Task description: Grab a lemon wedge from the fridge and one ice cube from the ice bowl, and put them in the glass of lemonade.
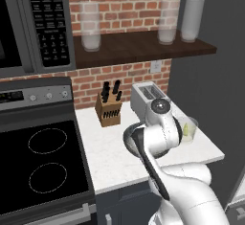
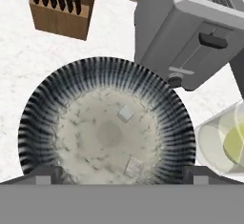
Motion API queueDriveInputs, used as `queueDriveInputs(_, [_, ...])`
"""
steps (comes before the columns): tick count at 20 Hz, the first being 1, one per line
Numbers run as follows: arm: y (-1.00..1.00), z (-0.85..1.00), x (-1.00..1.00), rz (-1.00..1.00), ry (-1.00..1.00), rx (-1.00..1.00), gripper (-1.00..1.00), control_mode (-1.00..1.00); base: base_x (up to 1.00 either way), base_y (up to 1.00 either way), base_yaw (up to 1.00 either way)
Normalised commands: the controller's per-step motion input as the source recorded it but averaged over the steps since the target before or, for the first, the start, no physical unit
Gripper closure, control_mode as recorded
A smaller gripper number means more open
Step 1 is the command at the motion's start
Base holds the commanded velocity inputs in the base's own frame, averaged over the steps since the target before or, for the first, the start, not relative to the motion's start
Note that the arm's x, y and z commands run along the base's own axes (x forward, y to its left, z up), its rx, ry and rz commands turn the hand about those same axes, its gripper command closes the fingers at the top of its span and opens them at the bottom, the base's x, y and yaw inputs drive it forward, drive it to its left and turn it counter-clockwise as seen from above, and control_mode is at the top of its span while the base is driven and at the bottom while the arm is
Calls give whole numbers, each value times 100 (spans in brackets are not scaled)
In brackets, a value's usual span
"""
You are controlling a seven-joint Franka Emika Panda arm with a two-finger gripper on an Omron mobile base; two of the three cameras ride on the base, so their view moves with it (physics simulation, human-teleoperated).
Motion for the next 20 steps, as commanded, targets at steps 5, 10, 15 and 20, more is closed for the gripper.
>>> queueDriveInputs(5, [-2, -6, 0, 0, 12, -6, -100, -100, 0, 0, 0])
queueDriveInputs(10, [-22, -4, 3, 0, 10, 4, -100, -100, 0, 0, 0])
queueDriveInputs(15, [-10, 4, 8, 0, 15, 1, -100, -100, 0, 0, 0])
queueDriveInputs(20, [-6, -7, -16, 0, 10, 3, -100, -100, 0, 0, 0])
